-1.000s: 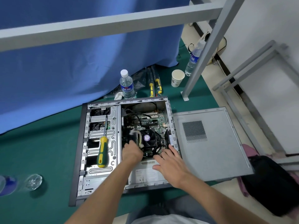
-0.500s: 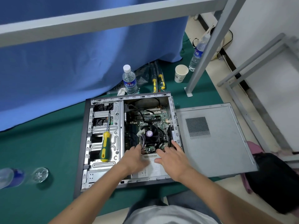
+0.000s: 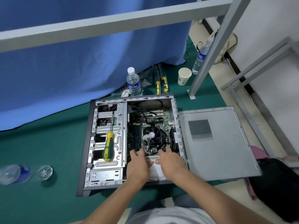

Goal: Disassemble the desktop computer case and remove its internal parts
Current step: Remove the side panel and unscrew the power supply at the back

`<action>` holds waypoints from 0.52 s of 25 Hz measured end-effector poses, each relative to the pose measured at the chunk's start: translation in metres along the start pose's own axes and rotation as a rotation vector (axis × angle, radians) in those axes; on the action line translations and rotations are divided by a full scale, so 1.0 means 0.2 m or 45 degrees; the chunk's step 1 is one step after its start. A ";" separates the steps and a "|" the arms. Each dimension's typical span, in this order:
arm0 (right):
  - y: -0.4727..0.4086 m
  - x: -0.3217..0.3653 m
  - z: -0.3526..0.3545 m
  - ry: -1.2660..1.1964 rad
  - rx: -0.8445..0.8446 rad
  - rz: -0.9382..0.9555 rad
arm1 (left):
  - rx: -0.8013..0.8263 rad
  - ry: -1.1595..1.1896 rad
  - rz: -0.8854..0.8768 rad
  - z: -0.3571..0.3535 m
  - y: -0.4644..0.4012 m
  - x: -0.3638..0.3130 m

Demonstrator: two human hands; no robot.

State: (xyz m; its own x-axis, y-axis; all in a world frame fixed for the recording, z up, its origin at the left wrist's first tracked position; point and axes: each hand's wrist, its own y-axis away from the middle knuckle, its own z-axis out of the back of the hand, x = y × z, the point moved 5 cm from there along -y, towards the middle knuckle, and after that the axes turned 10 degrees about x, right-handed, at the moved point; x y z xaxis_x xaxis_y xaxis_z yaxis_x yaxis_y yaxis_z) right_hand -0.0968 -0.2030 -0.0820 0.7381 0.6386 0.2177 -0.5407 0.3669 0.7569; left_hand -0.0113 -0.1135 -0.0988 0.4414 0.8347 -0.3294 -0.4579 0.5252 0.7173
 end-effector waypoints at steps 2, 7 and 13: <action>-0.02 -0.06 -0.03 -0.258 0.064 -0.077 | 0.013 0.071 0.028 0.01 -0.01 0.03; -0.02 -0.09 -0.11 -0.657 0.200 -0.181 | 0.057 0.189 -0.076 0.00 -0.02 0.04; -0.04 -0.07 -0.07 -0.699 0.126 -0.239 | 0.065 0.213 -0.094 0.05 -0.06 0.03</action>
State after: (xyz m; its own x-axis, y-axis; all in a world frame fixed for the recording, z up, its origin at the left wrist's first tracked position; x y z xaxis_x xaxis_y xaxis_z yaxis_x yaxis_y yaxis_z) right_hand -0.1091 -0.2054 -0.0992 0.9328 0.1156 0.3415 -0.3598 0.3583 0.8615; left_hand 0.0034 -0.1164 -0.1030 0.3356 0.8126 -0.4766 -0.3874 0.5802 0.7164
